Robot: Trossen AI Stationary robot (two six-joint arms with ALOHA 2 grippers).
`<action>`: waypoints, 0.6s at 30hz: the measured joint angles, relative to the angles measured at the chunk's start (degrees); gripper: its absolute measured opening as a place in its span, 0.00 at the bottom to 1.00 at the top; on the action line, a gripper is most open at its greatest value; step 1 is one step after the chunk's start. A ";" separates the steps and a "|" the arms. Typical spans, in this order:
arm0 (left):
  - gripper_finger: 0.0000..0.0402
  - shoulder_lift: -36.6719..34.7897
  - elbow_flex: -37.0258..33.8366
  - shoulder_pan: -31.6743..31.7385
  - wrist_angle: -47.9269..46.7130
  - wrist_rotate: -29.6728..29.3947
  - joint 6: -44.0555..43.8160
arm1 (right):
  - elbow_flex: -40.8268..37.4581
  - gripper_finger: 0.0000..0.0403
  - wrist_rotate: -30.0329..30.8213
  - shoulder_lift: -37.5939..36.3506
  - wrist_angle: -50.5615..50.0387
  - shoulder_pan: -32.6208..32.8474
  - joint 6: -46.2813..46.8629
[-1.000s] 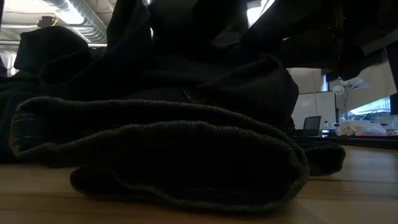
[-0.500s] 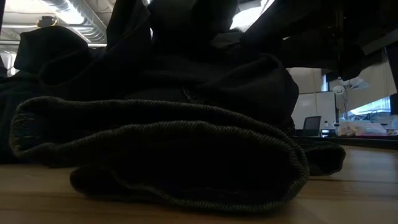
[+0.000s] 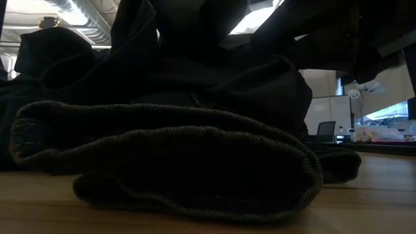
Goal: Sort clothes
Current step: Put the green shirt into the white bin, then put the black pants into the white bin
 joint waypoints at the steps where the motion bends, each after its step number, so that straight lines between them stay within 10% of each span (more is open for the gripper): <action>1: 0.39 -0.36 0.02 0.00 -1.40 -0.19 0.08 | -0.01 0.47 0.00 0.00 0.24 0.00 0.00; 18: 0.47 -11.97 9.47 -6.24 -28.02 -0.54 -6.20 | 0.00 0.47 0.00 0.00 0.49 0.01 -0.02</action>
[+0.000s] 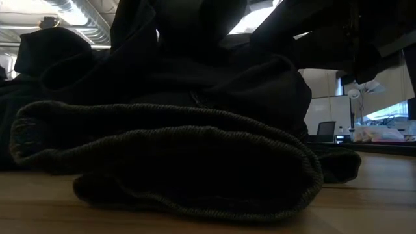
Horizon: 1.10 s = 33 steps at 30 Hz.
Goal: Sort clothes
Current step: Put the black pants into the white bin
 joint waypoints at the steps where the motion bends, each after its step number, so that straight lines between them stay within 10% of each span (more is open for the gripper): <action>1: 0.47 -0.20 -0.20 -0.82 -1.29 0.55 0.79 | 0.00 0.47 0.00 0.00 -0.01 -0.01 0.00; 17: 0.42 -1.83 -18.57 -21.10 -3.44 -5.58 -6.56 | -0.01 0.47 -0.94 0.00 0.01 -0.01 0.00; 33: 0.41 -3.47 -30.27 -22.87 3.58 -0.45 -18.52 | -0.02 0.47 -0.98 0.00 0.01 -0.01 0.00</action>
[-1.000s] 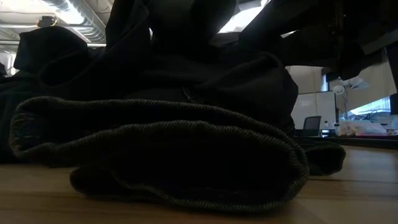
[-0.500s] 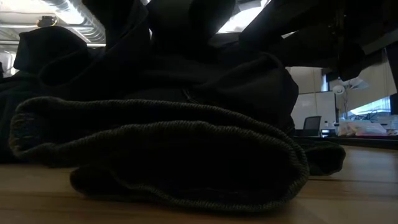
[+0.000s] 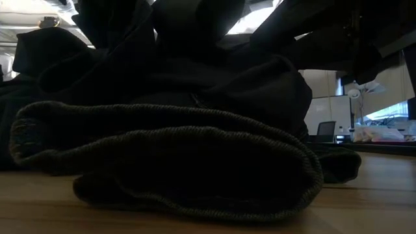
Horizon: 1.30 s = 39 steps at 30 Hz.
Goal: Sort clothes
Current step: Put the black pants into the white bin
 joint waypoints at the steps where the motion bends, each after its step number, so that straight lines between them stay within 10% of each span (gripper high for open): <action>1: 0.42 0.00 -0.36 0.12 0.41 0.27 -0.48 | 0.00 0.47 0.00 0.00 0.02 0.02 0.00; 19: 0.57 -0.58 -6.45 0.73 16.04 13.82 -5.02 | 0.00 0.47 -0.04 0.00 0.00 0.07 0.00; 39: 0.57 5.99 -4.23 -4.37 22.14 4.96 -1.36 | 0.00 0.47 0.00 0.00 -0.04 0.00 -0.02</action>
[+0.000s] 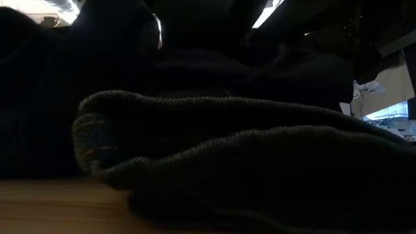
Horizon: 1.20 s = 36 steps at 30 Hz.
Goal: Sort clothes
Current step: Put the black pants into the white bin
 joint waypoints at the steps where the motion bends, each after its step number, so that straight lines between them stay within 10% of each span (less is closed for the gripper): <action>1: 0.57 0.63 -0.02 -0.49 0.53 -0.18 0.34 | 0.00 0.47 0.00 0.00 0.00 0.00 0.02; 11: 0.52 5.47 0.07 -2.63 1.60 -10.08 5.67 | 0.00 0.47 0.02 0.00 0.02 0.00 0.00; 21: 0.04 3.91 0.46 -7.66 9.30 -29.21 12.71 | 0.00 0.47 0.17 0.00 -0.04 0.00 0.00; 36: 0.02 -1.01 11.21 -10.20 24.45 -37.97 36.07 | 0.00 0.47 0.59 0.00 -0.15 0.00 -0.01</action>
